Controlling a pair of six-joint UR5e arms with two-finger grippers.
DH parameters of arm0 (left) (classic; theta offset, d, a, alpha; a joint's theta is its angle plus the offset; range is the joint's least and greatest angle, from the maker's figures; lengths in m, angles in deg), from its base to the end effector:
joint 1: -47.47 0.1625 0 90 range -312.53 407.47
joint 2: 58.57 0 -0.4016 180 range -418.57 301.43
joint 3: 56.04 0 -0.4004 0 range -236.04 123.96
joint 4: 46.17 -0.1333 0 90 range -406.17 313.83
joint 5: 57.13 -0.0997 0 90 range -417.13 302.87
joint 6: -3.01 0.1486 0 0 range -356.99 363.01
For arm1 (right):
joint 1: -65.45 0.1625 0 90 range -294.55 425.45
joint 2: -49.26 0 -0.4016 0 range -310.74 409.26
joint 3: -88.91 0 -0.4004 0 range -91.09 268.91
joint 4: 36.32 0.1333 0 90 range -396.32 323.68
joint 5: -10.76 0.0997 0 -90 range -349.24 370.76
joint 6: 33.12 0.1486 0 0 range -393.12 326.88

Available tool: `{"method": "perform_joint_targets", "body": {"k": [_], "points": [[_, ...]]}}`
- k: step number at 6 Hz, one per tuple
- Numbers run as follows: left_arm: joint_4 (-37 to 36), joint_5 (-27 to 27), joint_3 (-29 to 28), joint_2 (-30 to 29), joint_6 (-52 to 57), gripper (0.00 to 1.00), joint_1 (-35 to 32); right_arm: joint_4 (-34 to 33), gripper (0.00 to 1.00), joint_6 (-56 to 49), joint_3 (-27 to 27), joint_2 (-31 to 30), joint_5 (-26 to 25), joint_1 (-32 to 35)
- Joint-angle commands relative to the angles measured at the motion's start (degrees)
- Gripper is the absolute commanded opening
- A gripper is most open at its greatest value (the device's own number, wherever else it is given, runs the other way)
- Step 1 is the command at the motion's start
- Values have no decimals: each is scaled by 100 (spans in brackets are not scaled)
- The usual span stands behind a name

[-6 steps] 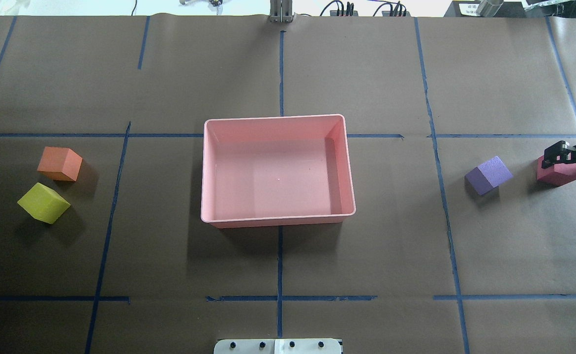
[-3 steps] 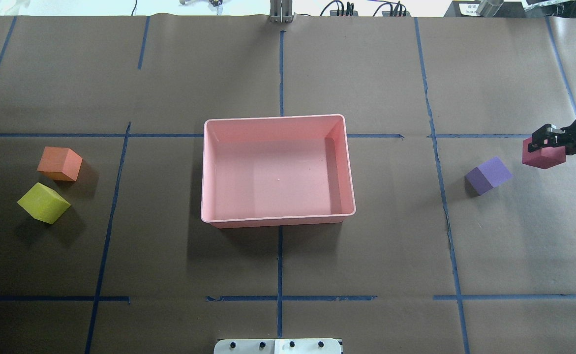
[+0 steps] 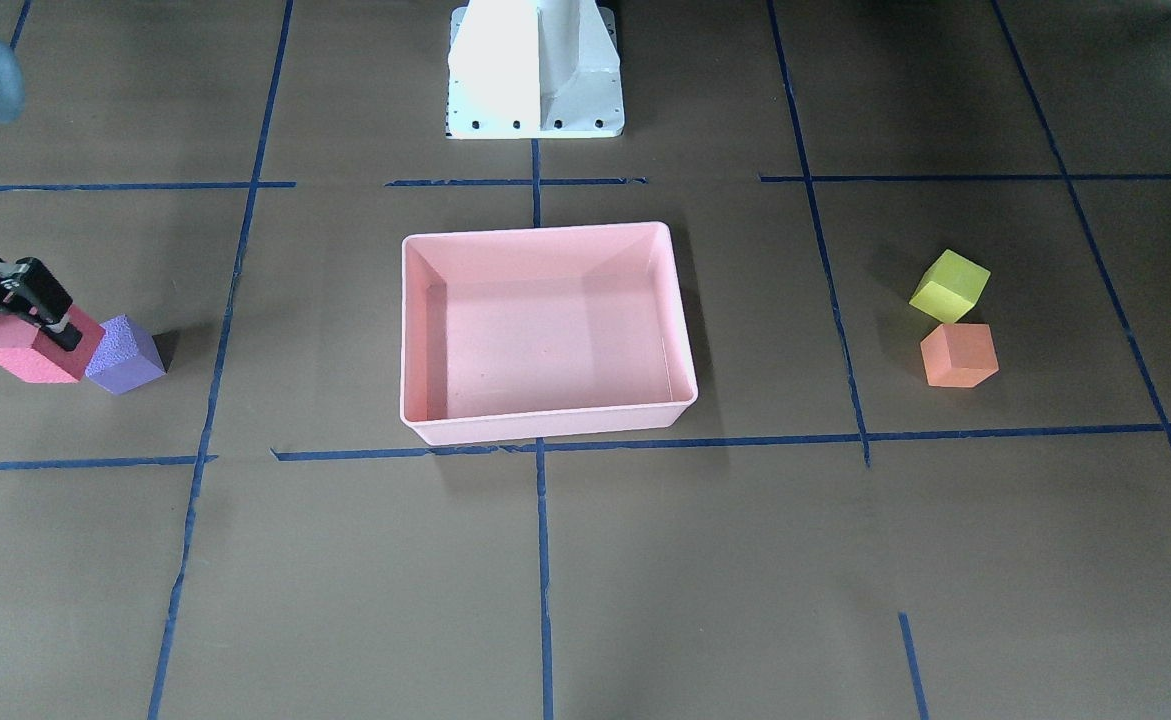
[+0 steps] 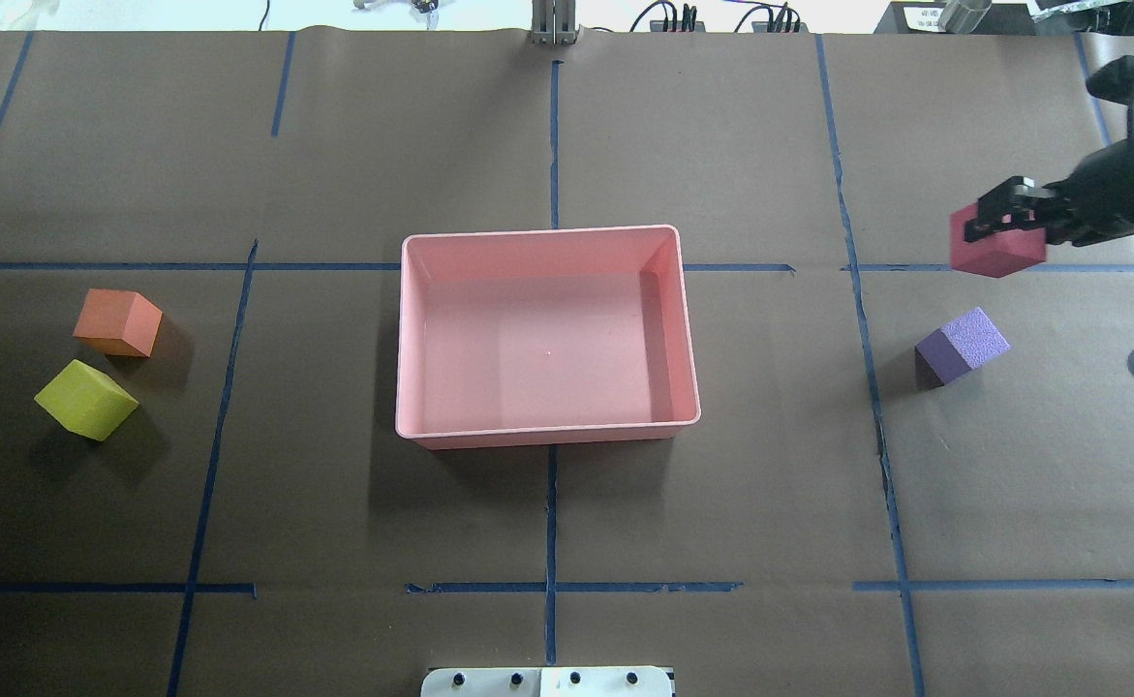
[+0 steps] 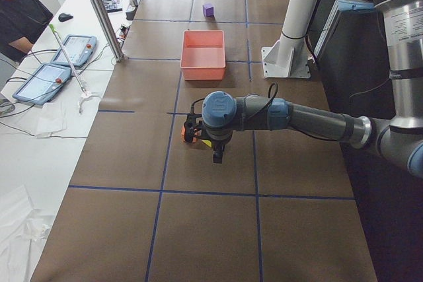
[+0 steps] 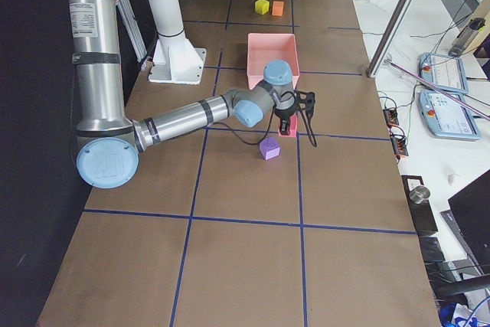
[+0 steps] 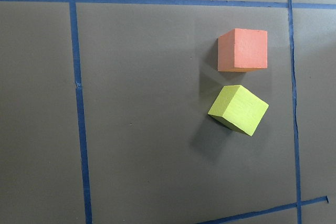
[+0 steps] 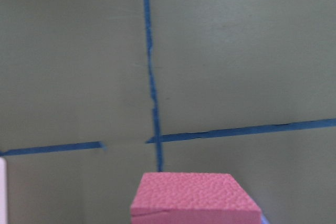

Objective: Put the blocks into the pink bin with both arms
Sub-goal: 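Carry the red-pink cube into the pink bin and release it with the right gripper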

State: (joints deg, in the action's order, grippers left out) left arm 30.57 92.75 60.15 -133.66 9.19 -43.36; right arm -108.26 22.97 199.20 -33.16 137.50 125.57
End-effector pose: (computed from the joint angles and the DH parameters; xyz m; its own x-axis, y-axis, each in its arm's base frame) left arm -0.0104 -0.3863 0.5502 0.5000 0.0706 -0.8632 -0.0396 0.9975 0.0587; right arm -0.2414 -0.5093 0.3846 0.5558 0.0699 0.8284 -0.2056 0.9770 0.0555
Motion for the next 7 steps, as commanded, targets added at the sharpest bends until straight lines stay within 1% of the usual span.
{"method": "perform_joint_targets", "body": {"k": [1,2,3,4,5,6,7], "points": [[103,6,1,-102,49,100,195,-663,2,817,318,1021,-79,-1197],[766,-20,-69,-303,-3,100,710,-680,1,1077,266,1409,-723,-1909],[981,-63,-70,-357,-464,100,1229,-681,3,1854,-4,1821,-1139,-2377],[1322,-255,-96,-506,-730,100,1869,-689,3,2210,-529,2330,-1474,-2582],[1839,-936,-122,-533,-741,100,2232,-733,4,2283,-813,2509,-1764,-2793],[2184,-1204,-175,-551,-1063,100,2627,-742,41,2283,-929,2537,-1776,-2830],[2701,-1772,-245,-560,-1475,100,3214,-820,99,2310,-1156,2694,-1863,-2891]]}}
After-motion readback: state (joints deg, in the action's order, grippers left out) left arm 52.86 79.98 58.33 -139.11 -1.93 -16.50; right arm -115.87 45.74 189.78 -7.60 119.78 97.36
